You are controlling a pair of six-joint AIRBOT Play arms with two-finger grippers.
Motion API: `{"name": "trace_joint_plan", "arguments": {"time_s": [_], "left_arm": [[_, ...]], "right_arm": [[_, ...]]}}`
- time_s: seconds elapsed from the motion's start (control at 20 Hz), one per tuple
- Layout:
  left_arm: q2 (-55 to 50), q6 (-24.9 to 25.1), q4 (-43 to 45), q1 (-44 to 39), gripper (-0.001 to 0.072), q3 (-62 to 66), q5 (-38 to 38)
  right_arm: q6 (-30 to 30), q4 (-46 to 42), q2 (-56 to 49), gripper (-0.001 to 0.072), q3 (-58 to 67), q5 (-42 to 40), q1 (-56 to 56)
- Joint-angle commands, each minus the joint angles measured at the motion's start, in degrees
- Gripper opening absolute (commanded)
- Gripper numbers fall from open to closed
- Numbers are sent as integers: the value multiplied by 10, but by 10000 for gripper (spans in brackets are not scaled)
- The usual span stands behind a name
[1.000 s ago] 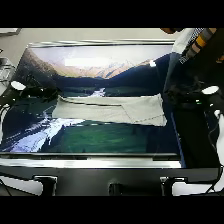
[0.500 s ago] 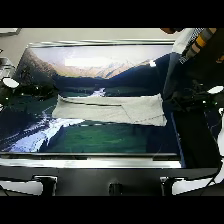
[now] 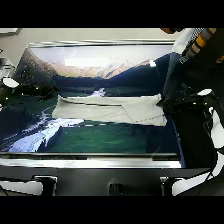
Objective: Fold the clothes and pants, and hang the long-sleeved shirts on hangers.
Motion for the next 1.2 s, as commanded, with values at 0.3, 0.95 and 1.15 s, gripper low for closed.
{"name": "trace_joint_plan", "arguments": {"time_s": [0.3, 0.95, 1.15], "left_arm": [[0, 0, -1, -11, 16, 0, -13], [-96, -146, -98, -369, 15, 1, 194], [-157, -165, -213, -473, 14, 26, 242]], "right_arm": [[36, 0, 28, 33, 0, -12, 42], [234, -114, 147, 33, 256, 208, 42], [251, -146, 173, 33, 298, 254, 42]]}}
